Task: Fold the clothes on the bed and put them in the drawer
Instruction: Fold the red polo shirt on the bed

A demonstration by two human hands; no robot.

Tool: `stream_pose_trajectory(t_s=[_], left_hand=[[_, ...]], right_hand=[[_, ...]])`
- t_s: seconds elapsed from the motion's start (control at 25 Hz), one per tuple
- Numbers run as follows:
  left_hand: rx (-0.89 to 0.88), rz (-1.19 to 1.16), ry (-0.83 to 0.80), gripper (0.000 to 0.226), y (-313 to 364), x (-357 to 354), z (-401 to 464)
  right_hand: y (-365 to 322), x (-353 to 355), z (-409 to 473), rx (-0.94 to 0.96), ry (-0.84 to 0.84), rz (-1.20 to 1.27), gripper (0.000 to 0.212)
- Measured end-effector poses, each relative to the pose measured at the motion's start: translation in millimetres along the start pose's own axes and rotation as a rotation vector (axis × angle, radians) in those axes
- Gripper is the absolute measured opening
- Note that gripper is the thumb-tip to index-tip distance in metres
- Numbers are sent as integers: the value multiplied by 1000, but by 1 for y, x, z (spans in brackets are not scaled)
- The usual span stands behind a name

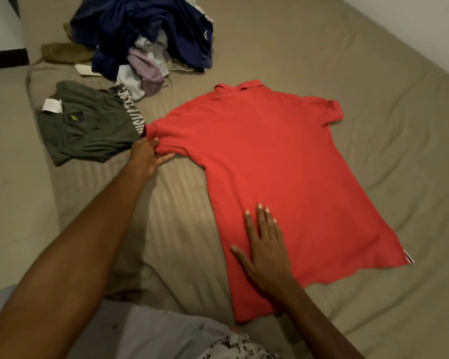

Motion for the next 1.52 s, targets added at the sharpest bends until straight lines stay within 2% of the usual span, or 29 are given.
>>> stream_pose_trajectory(t_s=[0.12, 0.2, 0.32, 0.44, 0.52, 0.64, 0.72, 0.84, 0.92, 1.0, 1.12, 1.2, 1.28, 1.32, 1.44, 1.52], left_hand=[[54, -14, -34, 36, 5, -4, -2], [70, 38, -59, 47, 8, -3, -4], [29, 112, -89, 50, 5, -10, -3], [2, 134, -81, 45, 4, -14, 1], [22, 70, -85, 42, 5, -16, 3], [-9, -53, -26, 37, 15, -22, 5], [-50, -91, -50, 34, 28, -41, 5], [-162, -123, -131, 23, 56, -90, -9], [-198, -131, -206, 11, 71, -143, -21], [-147, -117, -319, 15, 73, -202, -29], [-34, 100, -525, 34, 52, -270, -45], [-32, 258, -568, 41, 25, -282, -49], [-61, 306, -524, 48, -8, -268, -49], [-67, 315, -484, 50, -25, -254, -49], [-159, 312, -365, 48, -75, -201, -68], [-247, 230, -285, 39, -108, -168, -104]], right_hand=[[-31, 16, -42, -126, -6, -24, 101], [-46, 27, -53, -207, 60, -73, 91], [-57, 17, -59, -245, -50, -133, 75], [-64, 7, -59, -214, -165, -205, 79], [-63, 8, -57, -223, -152, -237, 79], [-54, 20, -58, -234, -137, -187, 66], [-35, 31, -55, -309, -94, -7, 52], [9, 58, -46, -515, -26, 702, 25], [48, 70, -37, -641, 13, 1066, 27], [95, 70, -37, -796, 40, 1187, 30], [156, 59, -52, -1045, 51, 1126, 25], [173, 55, -63, -1144, 31, 1123, 21], [178, 54, -69, -1145, -26, 1076, 16], [177, 57, -69, -1118, -63, 1032, 20], [175, 57, -62, -1058, -138, 983, 51], [180, 57, -62, -1006, -116, 903, 58]])
Point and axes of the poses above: each hand's wrist, its own z-axis towards the middle knuckle, its own x-axis out of the back of the hand, y = z × x, the point moved 5 cm from there along z, towards the middle knuckle, and after that the axes turned 6 degrees about y, right-handed, at the moved point
